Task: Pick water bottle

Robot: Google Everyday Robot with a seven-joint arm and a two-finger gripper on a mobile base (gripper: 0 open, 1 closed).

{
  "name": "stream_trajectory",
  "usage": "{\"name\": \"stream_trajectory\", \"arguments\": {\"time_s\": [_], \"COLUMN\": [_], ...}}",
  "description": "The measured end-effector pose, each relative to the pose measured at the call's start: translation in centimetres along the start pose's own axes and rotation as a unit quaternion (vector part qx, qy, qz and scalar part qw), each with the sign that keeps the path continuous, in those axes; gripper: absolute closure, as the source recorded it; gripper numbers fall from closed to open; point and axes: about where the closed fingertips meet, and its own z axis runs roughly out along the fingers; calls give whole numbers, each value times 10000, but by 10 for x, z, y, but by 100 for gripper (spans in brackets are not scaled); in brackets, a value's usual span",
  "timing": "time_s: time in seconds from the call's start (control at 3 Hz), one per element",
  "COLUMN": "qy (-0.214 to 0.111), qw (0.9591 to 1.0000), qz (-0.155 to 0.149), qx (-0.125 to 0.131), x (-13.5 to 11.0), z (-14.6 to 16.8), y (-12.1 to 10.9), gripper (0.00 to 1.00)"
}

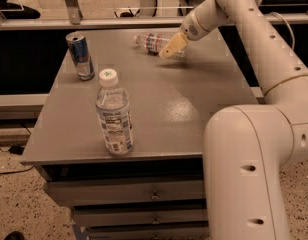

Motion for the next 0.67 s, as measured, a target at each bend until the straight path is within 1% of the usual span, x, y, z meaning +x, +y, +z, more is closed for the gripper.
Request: {"name": "stream_trajectory", "arguments": {"time_s": [0.33,0.67], "qy": [203,285], "qw": [9998,9995], "qz": [2,11], "qx": [-36,-100], "x": [5,10], "z": [-1,-10], "y": [1,5], "gripper": [40,71]}}
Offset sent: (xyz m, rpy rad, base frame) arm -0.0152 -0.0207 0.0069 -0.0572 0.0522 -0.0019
